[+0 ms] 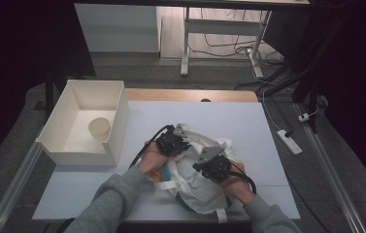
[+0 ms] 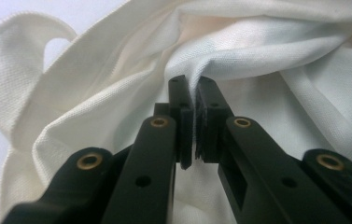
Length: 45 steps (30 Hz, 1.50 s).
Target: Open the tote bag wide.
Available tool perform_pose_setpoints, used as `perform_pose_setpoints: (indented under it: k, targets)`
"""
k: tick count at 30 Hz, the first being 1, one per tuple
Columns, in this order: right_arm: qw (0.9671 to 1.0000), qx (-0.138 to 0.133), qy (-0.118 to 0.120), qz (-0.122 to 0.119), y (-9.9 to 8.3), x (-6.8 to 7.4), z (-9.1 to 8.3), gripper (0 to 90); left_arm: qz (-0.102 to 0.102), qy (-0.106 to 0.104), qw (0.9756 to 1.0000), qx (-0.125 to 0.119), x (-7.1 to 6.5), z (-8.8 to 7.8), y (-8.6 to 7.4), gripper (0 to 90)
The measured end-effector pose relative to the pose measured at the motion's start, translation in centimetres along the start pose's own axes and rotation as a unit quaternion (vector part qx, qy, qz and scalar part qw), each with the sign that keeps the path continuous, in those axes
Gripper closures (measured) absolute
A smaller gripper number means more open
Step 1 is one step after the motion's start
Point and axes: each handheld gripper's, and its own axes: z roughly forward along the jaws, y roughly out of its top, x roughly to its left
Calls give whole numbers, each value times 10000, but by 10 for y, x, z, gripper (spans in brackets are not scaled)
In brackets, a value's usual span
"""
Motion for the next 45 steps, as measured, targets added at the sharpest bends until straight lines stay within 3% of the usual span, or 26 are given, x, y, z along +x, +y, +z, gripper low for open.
perform_pose_setpoints:
  k: [4,6,13,18,30,35,39,42,45]
  targets:
    - [9989,461,25,-67,7,-8,32,900,-19,-14,10000,-22,1,0,0,854]
    - [9971,744,183,-17,4,-10,41,900,-15,-15,10000,-33,0,0,-1,854]
    - [9932,1143,238,-14,-15,-9,28,900,30,80,9998,-164,1,-5,1,859]
    - [9940,1048,235,197,-28,-13,15,900,-39,80,9997,-219,5,-5,1,860]
    - [9944,1056,13,62,-31,-7,20,900,-150,-12,9999,-78,6,2,-2,860]
    - [9957,923,-14,31,-33,-7,19,900,-155,-32,9998,-71,5,1,-2,854]
    - [9991,319,198,220,-34,-11,9,900,-120,-100,9998,-83,6,-1,-2,823]
    - [9986,-261,163,420,-32,-13,-4,900,-119,-59,9998,-172,6,-6,-2,675]
    - [9964,-630,-19,561,-31,-14,-12,900,-245,39,9991,-352,5,-16,0,506]
